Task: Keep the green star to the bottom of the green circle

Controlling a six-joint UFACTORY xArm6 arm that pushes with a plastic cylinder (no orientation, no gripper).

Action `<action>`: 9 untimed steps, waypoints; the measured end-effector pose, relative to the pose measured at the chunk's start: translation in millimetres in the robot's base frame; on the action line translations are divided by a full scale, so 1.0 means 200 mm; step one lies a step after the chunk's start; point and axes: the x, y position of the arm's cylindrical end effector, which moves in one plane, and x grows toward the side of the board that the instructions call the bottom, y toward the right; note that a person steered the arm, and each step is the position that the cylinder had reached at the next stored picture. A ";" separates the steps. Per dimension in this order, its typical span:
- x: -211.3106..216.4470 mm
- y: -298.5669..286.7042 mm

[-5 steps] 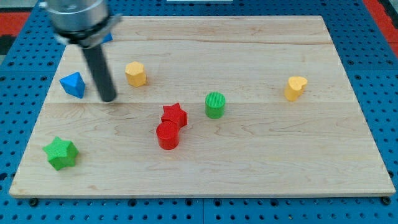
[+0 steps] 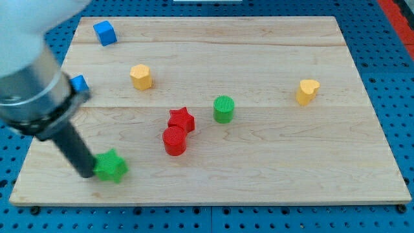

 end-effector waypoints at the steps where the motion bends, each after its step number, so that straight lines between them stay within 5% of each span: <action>1: -0.02 0.34; 3: 0.00 0.74; 4: 0.19 0.76; 6: -0.01 0.91; 8: 0.06 1.08; 9: -0.29 1.27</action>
